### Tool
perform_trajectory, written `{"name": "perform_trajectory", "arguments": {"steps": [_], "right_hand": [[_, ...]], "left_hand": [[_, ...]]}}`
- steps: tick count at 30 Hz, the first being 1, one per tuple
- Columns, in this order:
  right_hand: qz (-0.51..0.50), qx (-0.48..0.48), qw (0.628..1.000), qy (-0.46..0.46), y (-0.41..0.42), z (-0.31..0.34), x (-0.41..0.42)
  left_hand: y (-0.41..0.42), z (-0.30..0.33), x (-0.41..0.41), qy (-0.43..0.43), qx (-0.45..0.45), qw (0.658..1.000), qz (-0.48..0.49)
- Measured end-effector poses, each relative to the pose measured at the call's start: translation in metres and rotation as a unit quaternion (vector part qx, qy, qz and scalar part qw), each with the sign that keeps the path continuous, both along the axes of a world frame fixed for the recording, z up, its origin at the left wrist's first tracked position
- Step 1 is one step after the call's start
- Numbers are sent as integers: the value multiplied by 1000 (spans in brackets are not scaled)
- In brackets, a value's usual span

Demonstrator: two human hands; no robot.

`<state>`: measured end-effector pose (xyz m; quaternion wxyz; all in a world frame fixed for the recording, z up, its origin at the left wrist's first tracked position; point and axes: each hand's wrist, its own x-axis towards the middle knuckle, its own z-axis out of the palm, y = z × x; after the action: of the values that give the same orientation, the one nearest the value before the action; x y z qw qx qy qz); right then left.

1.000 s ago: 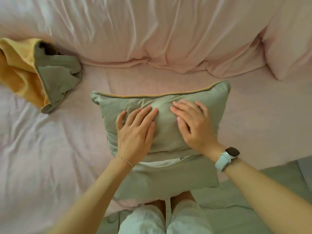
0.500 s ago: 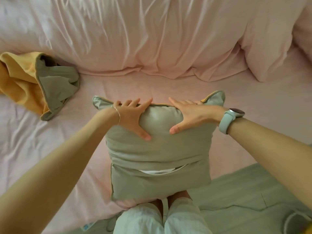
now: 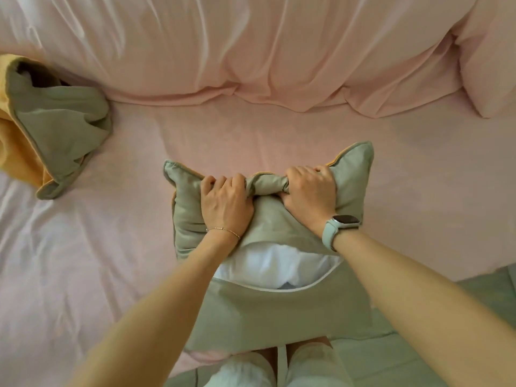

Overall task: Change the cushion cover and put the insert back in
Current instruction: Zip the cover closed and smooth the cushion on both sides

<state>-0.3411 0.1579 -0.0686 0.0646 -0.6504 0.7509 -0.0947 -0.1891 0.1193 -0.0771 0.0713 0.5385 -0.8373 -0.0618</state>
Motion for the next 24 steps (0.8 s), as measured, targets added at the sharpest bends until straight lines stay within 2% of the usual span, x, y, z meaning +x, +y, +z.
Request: {"name": "perform_trajectory", "arguments": {"steps": [4, 7, 8, 10, 13, 17, 21, 24], "right_hand": [[-67, -49, 997, -5, -43, -27, -9], [-81, -9, 996, -43, -64, -36, -23], [-89, 7, 994, -68, -69, -33, -28], [-84, -41, 988, -127, -75, -21, -37], [-60, -144, 973, -173, -66, 11, -40], [-22, -193, 969, -151, -4, 42, -27], [31, -143, 971, -187, 72, 56, 2], [58, -68, 981, -172, 108, 47, 21]], "left_hand": [[-43, -30, -18, 20, 3, 998, 62], [-67, -29, -26, 14, 90, 991, 101], [-73, -23, -26, 35, 116, 986, 118], [-84, -10, -22, 95, 114, 981, 123], [-85, 16, -8, 144, 50, 986, 72], [-35, 45, 14, 251, -8, 968, -29], [38, 59, 37, 262, 45, 954, -136], [70, 55, 52, 234, 29, 959, -157]]}}
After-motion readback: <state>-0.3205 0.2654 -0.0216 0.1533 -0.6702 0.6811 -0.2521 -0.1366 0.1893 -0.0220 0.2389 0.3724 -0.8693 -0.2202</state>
